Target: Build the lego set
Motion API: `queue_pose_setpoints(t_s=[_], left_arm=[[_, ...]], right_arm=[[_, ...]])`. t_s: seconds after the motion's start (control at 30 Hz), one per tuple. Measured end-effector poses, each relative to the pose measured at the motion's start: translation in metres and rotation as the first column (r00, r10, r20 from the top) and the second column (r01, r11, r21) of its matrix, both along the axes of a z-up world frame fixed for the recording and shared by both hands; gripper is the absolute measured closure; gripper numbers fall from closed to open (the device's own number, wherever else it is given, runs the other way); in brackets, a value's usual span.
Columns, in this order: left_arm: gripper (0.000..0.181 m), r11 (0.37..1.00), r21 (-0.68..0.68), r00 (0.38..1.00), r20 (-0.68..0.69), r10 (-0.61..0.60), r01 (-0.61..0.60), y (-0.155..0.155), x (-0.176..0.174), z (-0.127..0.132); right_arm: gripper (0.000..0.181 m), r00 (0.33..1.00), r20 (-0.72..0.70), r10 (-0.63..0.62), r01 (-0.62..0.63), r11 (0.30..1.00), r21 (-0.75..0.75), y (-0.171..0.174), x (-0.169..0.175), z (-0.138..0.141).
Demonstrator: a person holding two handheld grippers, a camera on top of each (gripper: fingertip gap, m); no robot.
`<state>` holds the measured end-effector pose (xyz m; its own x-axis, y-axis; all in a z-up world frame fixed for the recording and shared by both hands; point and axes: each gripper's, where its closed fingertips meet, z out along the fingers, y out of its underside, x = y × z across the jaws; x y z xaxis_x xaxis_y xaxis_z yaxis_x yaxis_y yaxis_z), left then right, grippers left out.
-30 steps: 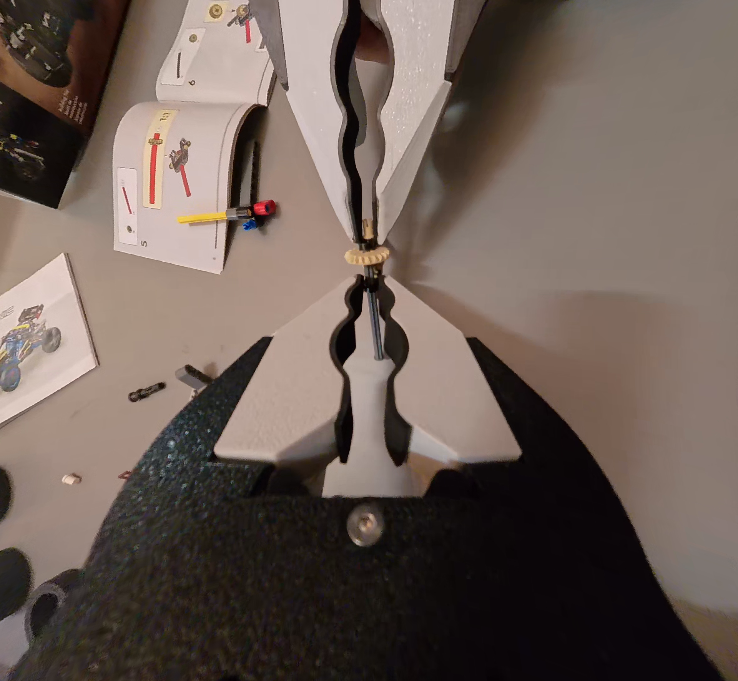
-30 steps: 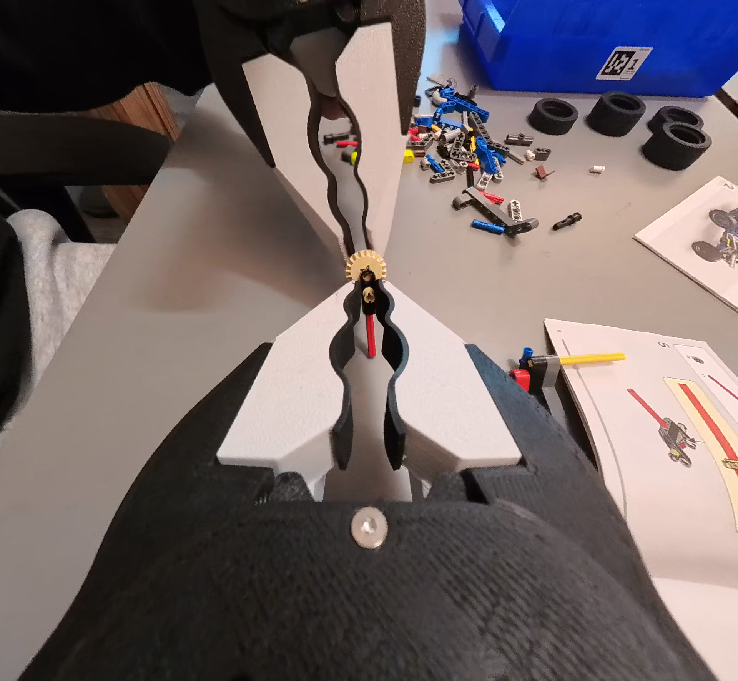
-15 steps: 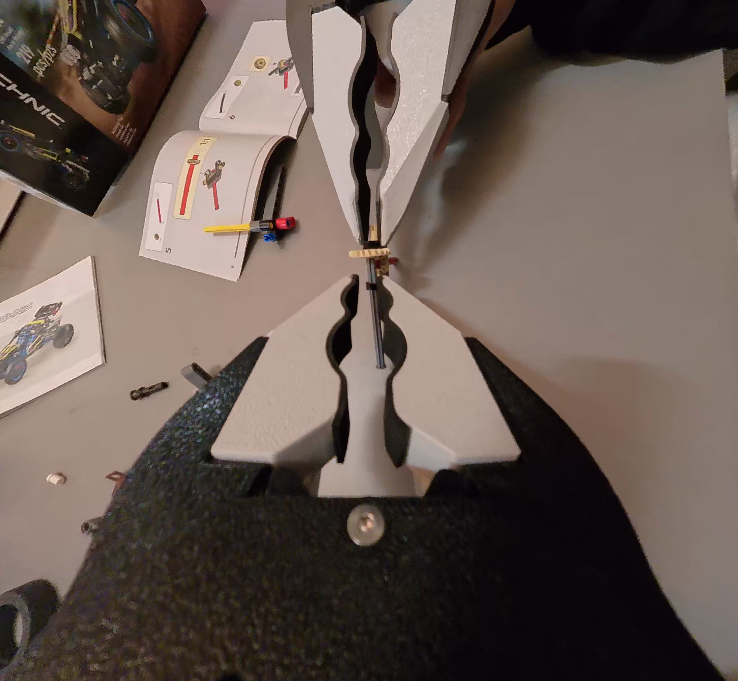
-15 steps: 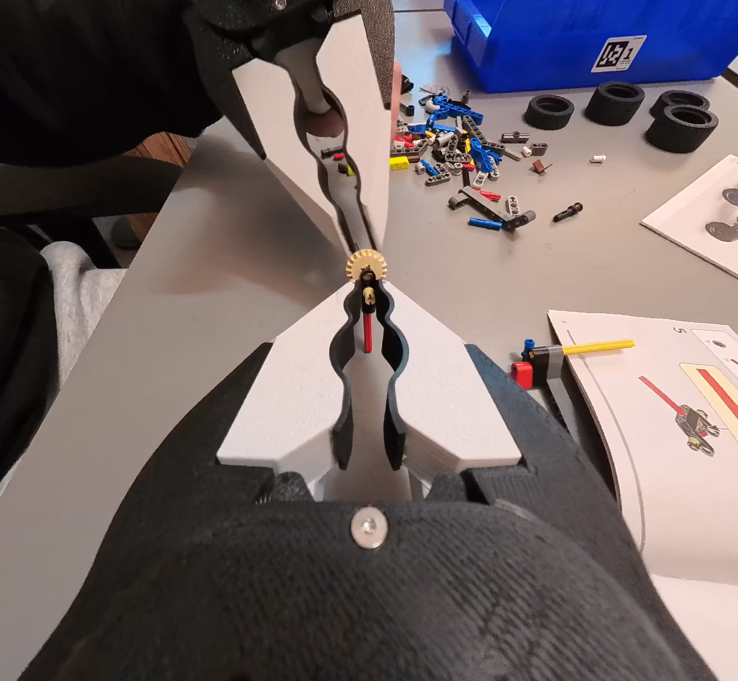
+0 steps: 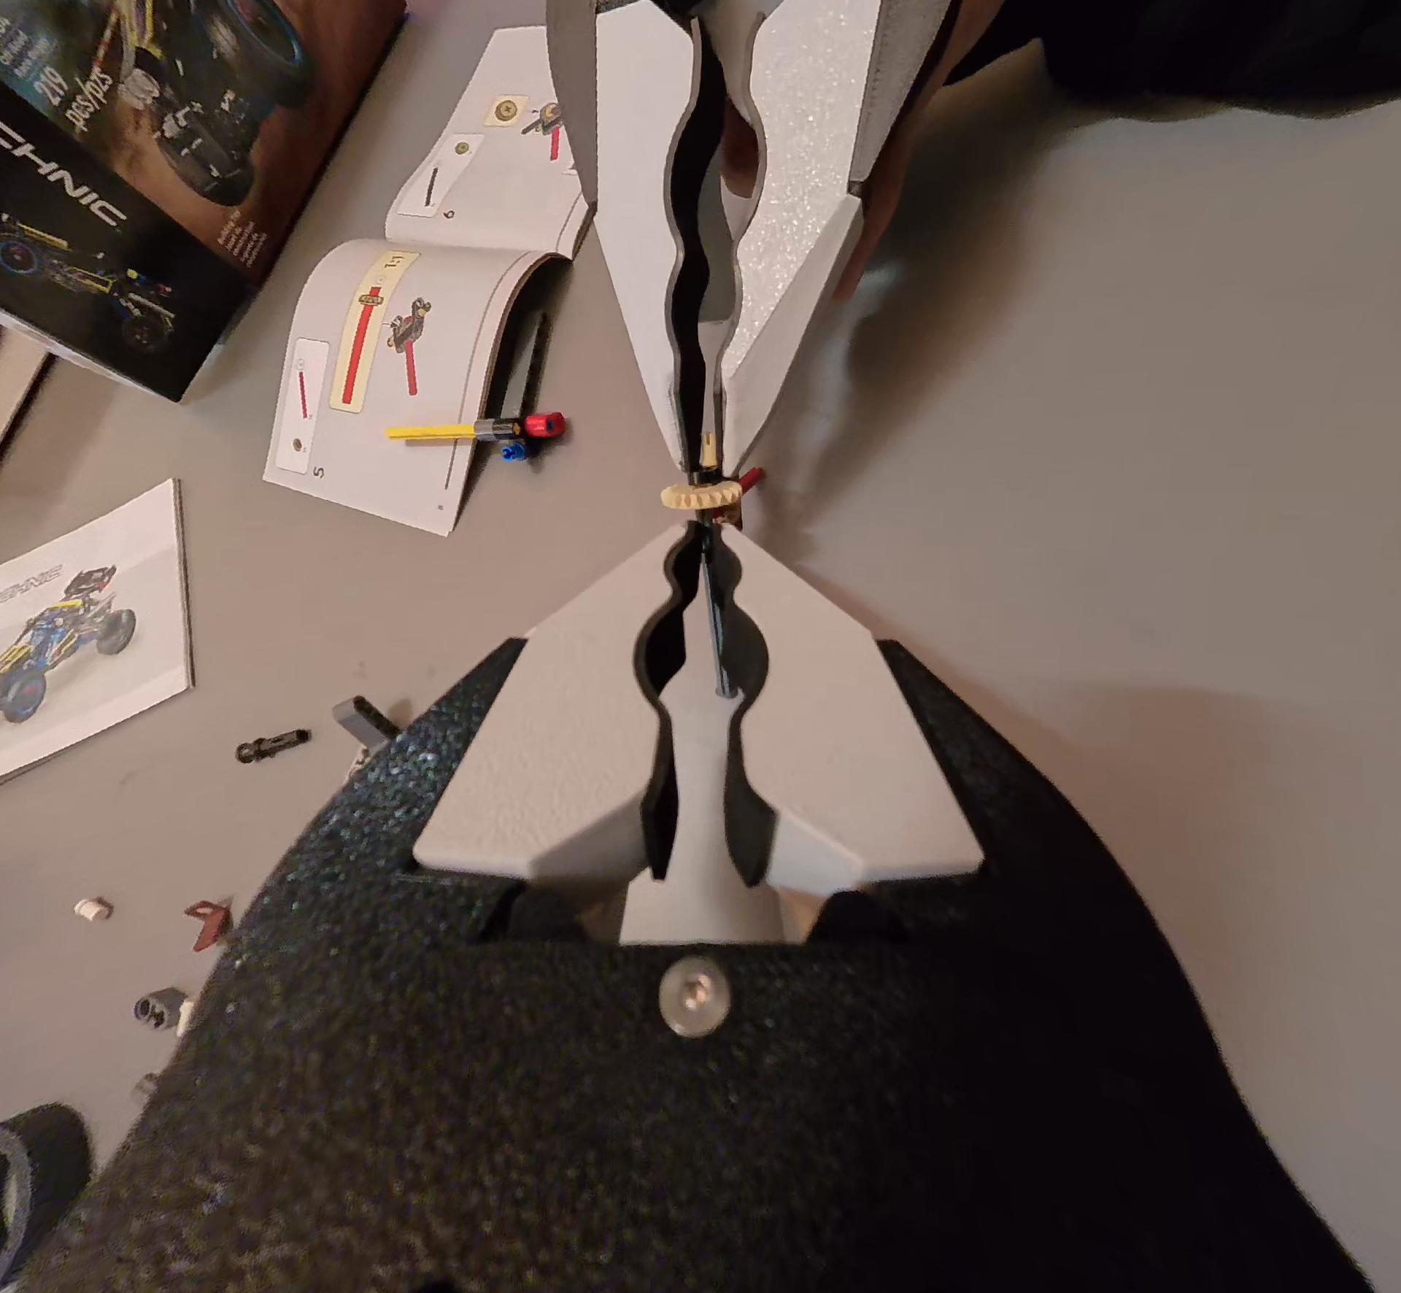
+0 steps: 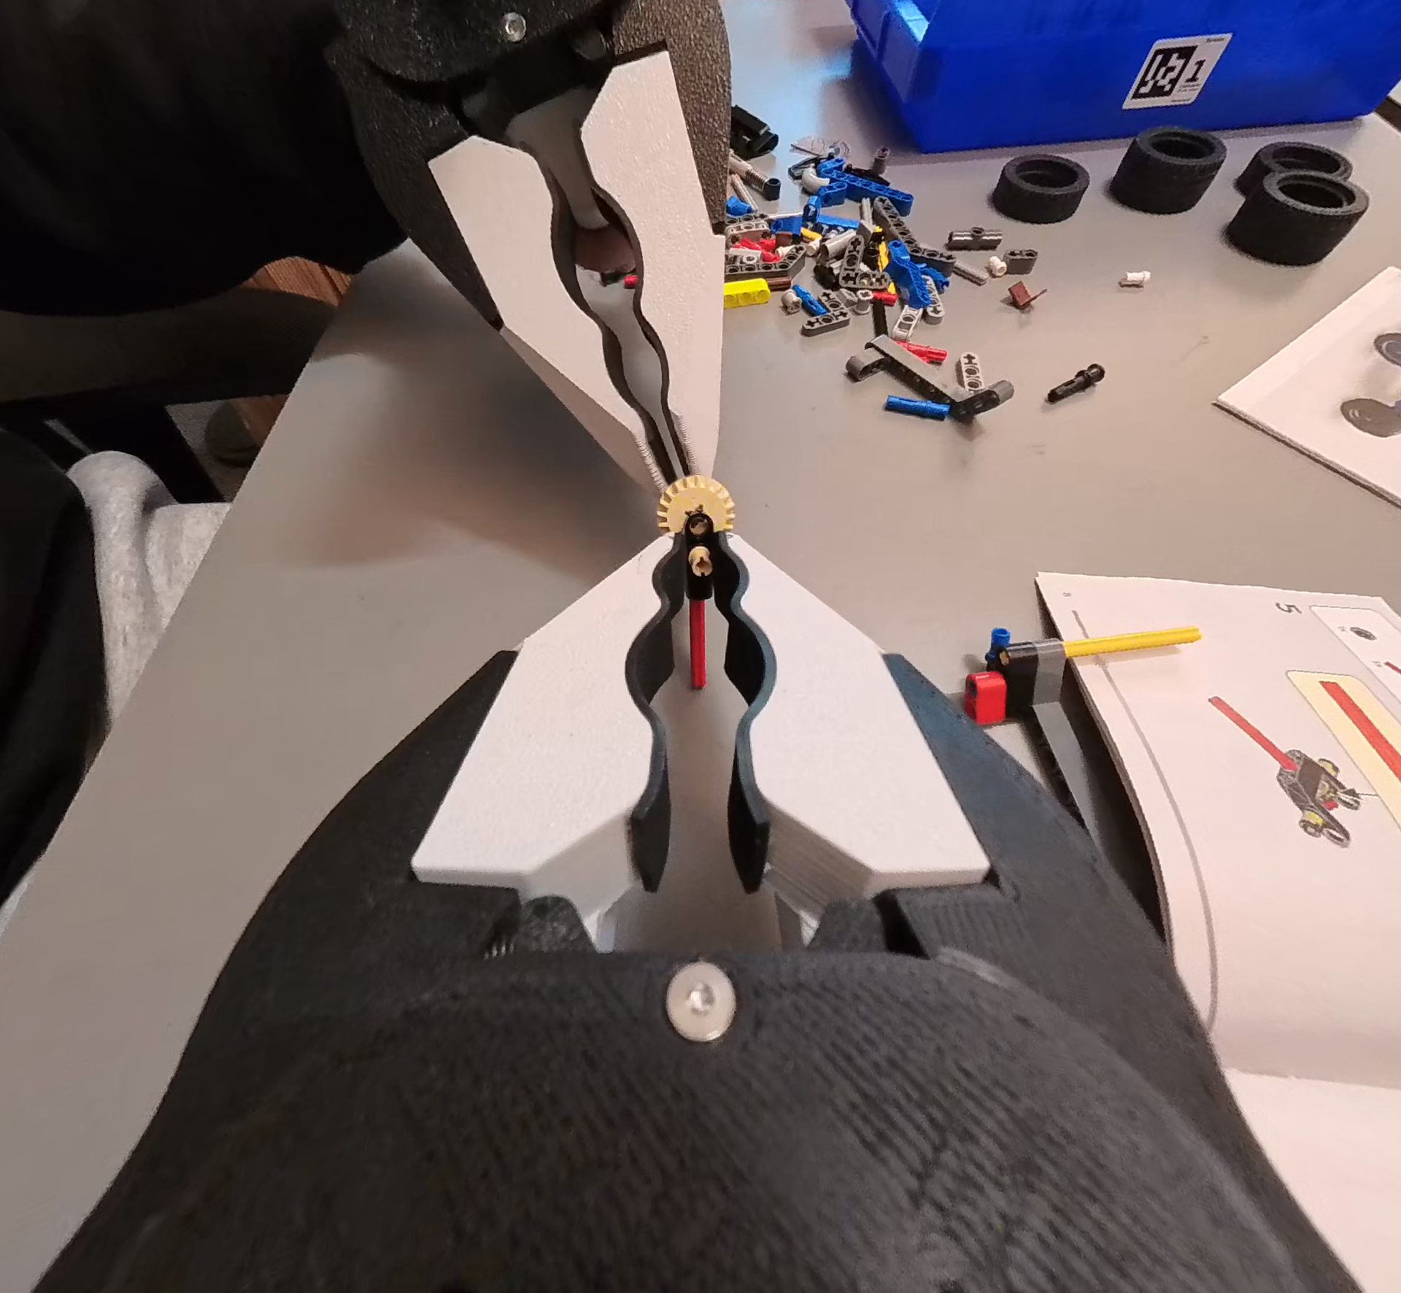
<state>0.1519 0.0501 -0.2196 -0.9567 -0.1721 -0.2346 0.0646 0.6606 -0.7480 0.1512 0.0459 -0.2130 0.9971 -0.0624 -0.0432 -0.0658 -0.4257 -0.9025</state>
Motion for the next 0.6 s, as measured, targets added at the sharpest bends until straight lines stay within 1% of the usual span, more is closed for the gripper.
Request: queue_pose_setpoints(t_s=[0.13, 0.23, 0.33, 0.47, 0.6], left_arm=[[0.181, 0.998, 0.055, 1.0, 0.003, -0.001, 0.001, -0.0003, 0.0024, 0.0007], [0.181, 0.991, 0.129, 0.999, -0.001, -0.036, 0.036, -0.0006, 0.002, 0.0008], [0.181, 0.983, 0.17, 0.998, -0.013, -0.065, 0.067, -0.0018, 0.0032, 0.0005], [0.181, 0.977, 0.193, 0.996, -0.041, -0.084, 0.091, -0.0036, 0.0038, 0.0001], [0.181, 0.983, 0.16, 0.993, -0.096, -0.075, 0.09, -0.0057, 0.004, -0.0002]], right_arm=[[0.176, 1.0, 0.017, -0.01, 0.01, 1.0, 0.0, -0.0004, 0.0026, 0.0002], [0.176, 1.0, 0.021, -0.005, 0.005, 1.0, -0.001, -0.0003, 0.0023, 0.0002], [0.177, 1.0, 0.026, -0.009, 0.009, 1.0, -0.002, -0.0013, 0.0038, 0.0], [0.176, 0.999, 0.033, -0.008, 0.008, 1.0, -0.005, -0.0025, 0.0042, -0.0002], [0.177, 0.999, 0.032, -0.007, 0.007, 1.0, -0.007, -0.0038, 0.0045, -0.0005]])
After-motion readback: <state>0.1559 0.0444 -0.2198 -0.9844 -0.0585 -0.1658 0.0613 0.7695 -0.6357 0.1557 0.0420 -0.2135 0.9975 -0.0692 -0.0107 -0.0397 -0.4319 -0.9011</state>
